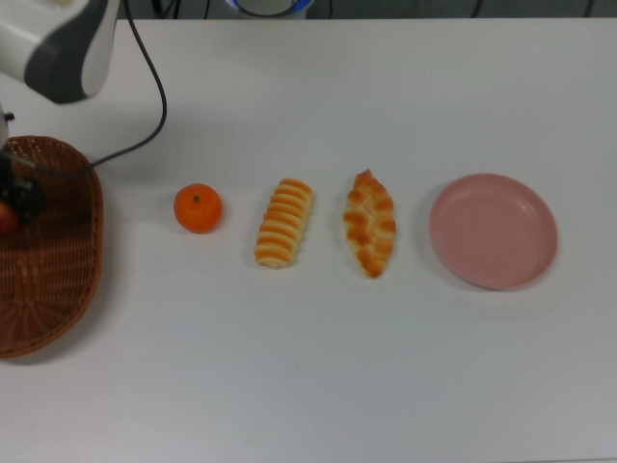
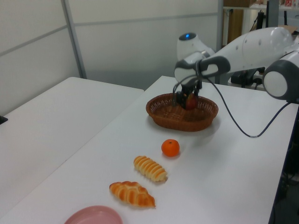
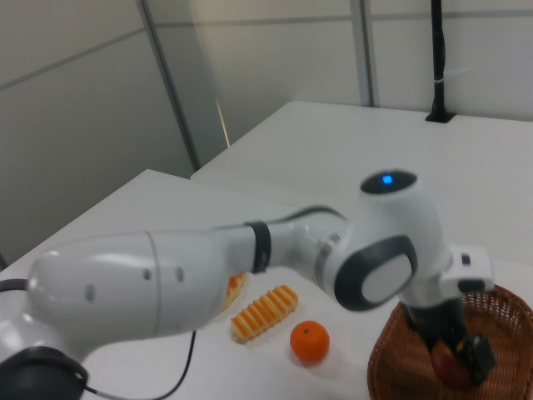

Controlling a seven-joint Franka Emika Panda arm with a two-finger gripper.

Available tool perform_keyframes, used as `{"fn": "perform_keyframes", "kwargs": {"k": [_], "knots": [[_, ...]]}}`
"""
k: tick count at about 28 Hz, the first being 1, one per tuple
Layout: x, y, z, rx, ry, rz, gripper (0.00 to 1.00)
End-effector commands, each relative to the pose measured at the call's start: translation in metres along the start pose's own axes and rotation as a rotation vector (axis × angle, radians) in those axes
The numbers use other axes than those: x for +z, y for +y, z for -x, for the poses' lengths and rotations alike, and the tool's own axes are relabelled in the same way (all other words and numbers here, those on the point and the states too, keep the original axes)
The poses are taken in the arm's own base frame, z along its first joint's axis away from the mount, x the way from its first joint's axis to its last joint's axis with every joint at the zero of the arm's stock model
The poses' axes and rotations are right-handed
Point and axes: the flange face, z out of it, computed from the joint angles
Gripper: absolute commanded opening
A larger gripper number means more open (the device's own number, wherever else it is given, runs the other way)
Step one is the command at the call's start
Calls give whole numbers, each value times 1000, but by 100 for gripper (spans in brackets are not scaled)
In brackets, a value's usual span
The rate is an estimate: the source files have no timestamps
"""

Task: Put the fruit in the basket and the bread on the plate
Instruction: 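Move the gripper over the striped bread roll and grasp it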

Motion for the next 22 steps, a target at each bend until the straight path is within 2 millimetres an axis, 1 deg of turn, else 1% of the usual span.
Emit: {"fn": "perform_keyframes", "kwargs": {"k": [1,3,4,5,7,11,12,16,17,20,21,22], "knots": [[44,-14,7,-82,-67,57,51],[49,-15,8,-97,-75,64,65],[49,-15,8,-118,-76,67,91],[49,-15,8,-129,-76,67,100],[45,-14,7,-139,-70,59,100],[30,-14,3,-120,-44,32,100],[17,-13,2,-94,-23,0,100],[-14,-13,-2,-59,25,-67,100],[-30,-14,-2,-60,45,-89,100],[-50,-22,-4,-58,72,-111,100],[-60,-29,-4,-64,78,-118,100],[-63,-32,-3,-69,75,-121,100]]}}
